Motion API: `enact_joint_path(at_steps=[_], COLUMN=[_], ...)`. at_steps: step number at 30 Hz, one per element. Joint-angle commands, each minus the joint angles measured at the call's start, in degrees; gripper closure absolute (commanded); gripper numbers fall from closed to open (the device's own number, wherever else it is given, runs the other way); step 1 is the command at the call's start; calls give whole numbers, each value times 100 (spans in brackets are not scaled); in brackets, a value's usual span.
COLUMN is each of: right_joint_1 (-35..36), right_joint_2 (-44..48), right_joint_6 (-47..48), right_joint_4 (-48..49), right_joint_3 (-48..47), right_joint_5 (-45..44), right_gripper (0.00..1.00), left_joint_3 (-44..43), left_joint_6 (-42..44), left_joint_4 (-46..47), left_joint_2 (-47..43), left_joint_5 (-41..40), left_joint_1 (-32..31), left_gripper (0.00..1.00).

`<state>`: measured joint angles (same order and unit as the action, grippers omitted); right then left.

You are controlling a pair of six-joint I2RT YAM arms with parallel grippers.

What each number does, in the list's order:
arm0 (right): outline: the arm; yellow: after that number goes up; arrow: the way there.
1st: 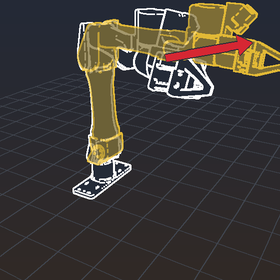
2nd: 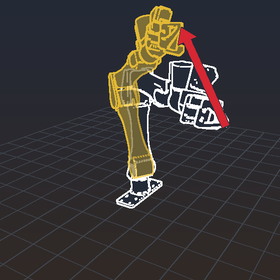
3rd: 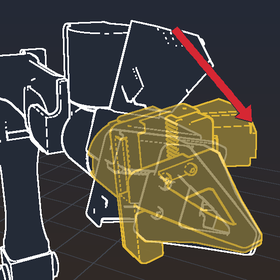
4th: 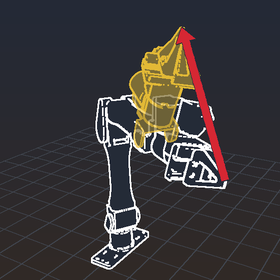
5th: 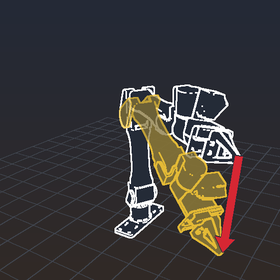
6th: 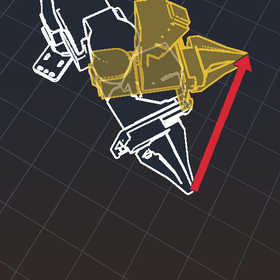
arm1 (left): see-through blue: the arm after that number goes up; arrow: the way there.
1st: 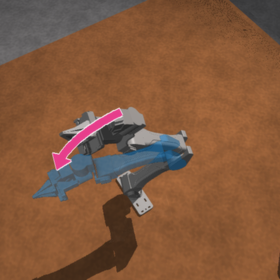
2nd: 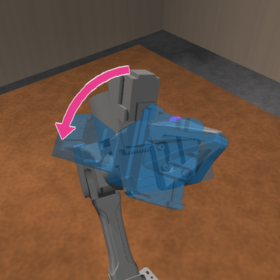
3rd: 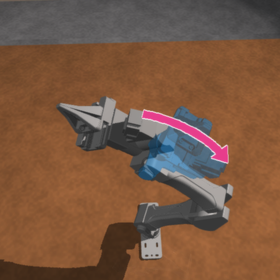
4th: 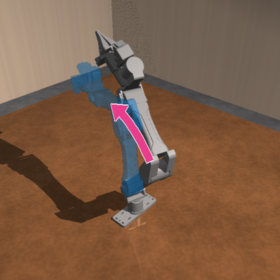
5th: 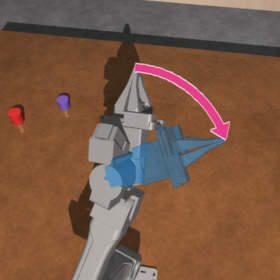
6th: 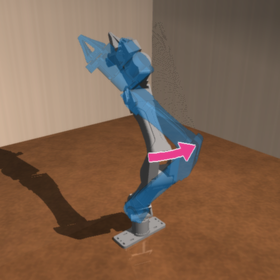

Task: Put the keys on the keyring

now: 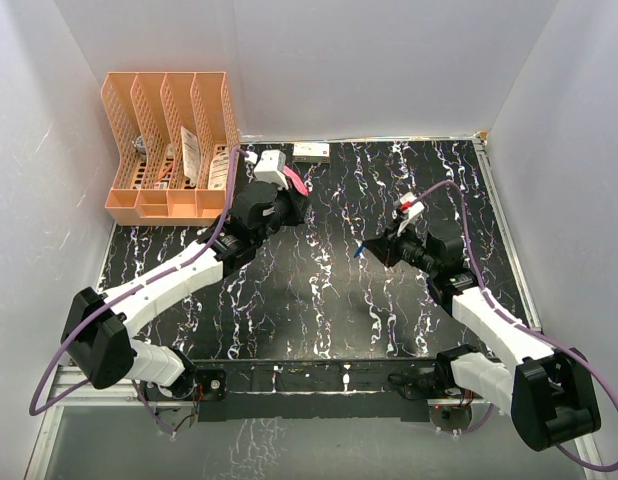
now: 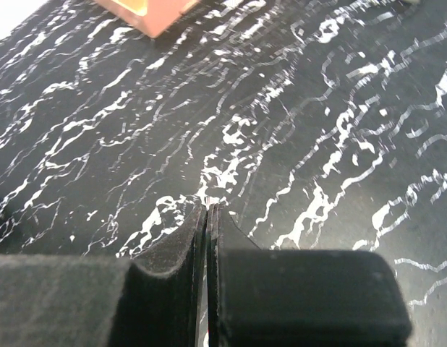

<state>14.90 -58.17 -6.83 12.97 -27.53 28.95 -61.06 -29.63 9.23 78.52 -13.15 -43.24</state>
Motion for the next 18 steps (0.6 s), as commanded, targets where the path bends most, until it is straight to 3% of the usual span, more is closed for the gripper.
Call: enact_joint_path(at_steps=[1,6,18], right_joint_1=[26,173,918], right_joint_2=[99,14,-98], right_joint_6=[579,722,915], right_joint_4=[709,445,114], right_joint_3=[-124,-425,-853], right_joint_5=[1062,1283,533], right_gripper=[100,100,100], left_joint_3=[-147,-36,-424], left_joint_6=[-47,-88,-376], left_joint_4=[-110,-46,-358], left_joint_2=[-151,-207,300], left_joint_5=[-69,22,59], left_joint_1=[-9,-13,-14], left_gripper=[100,100,100])
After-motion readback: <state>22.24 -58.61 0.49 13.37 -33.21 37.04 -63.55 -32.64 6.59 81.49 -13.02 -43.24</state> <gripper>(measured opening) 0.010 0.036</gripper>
